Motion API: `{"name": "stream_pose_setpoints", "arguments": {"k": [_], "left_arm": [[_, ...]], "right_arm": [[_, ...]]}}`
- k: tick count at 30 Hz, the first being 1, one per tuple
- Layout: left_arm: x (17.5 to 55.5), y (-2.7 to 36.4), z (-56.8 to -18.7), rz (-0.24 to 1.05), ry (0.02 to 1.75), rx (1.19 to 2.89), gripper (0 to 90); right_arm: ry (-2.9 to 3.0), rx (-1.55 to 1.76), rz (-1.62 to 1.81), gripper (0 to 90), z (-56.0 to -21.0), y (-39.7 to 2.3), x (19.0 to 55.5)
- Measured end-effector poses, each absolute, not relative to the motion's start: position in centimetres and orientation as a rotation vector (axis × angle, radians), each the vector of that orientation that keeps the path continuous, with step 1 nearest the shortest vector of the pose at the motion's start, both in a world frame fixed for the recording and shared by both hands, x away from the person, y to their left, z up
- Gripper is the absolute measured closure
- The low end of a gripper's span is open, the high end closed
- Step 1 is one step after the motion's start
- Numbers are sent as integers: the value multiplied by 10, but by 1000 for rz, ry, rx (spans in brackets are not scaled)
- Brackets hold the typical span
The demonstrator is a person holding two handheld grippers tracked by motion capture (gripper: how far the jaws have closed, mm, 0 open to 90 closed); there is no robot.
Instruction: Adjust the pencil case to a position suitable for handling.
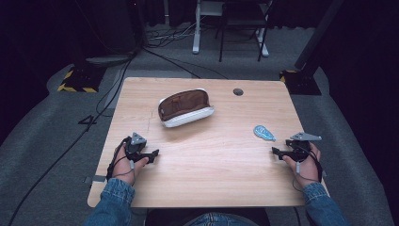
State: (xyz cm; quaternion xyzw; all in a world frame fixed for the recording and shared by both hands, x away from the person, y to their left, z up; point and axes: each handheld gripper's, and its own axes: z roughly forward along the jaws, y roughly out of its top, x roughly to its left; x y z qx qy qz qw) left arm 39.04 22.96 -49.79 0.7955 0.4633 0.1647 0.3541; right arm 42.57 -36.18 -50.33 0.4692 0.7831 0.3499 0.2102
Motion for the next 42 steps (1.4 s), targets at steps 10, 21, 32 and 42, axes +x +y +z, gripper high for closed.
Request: {"name": "stream_pose_setpoints", "arguments": {"k": [10, 21, 32, 42], "left_arm": [[391, 237, -467, 451, 1160, 1965, 336], [400, 236, -450, 467, 1133, 1922, 344], [418, 235, -431, 482, 1101, 1895, 348], [441, 226, -428, 494, 1086, 1874, 351]], "right_arm": [[2179, 1302, 974, 215, -503, -362, 425], [2179, 1302, 975, 215, -503, -362, 425], [2179, 1301, 975, 215, -503, -362, 425], [2179, 1301, 976, 215, -503, -362, 425]]}}
